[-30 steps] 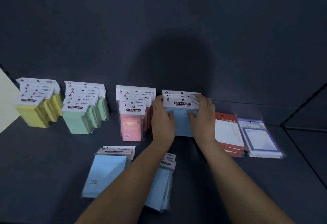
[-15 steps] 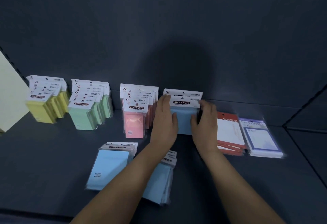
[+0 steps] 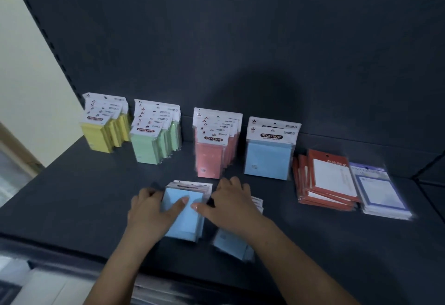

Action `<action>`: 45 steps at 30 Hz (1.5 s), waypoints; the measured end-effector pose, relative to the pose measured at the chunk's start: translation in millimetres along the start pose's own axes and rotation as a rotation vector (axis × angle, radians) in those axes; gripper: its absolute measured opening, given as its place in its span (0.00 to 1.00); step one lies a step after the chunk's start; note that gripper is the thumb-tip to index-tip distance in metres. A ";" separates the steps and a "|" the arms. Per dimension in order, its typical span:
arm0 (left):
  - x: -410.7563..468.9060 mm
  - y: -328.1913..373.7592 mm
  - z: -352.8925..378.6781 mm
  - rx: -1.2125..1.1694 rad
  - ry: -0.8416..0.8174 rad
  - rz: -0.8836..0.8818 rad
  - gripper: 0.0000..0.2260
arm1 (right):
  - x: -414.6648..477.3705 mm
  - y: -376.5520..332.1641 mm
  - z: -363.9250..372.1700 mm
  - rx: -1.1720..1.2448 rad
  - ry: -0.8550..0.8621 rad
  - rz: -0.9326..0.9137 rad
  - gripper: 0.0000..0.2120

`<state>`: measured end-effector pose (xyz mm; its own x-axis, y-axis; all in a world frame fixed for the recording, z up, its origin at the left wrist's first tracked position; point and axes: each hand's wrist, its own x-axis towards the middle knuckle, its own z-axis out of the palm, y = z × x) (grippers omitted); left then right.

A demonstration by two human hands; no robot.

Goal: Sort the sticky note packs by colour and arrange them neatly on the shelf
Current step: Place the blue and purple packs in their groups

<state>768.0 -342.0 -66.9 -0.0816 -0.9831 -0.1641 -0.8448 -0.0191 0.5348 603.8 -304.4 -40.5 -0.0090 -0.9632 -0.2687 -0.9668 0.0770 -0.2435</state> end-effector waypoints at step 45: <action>57.4 147.8 88.1 -0.259 -0.050 0.478 0.16 | 32.8 101.9 1.6 0.443 0.761 0.424 0.30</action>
<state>591.8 -385.2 -70.2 -0.4550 -0.8835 0.1114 -0.5497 0.3771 0.7454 505.4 -327.7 -75.7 -0.6465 -0.7303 0.2206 -0.6634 0.3953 -0.6353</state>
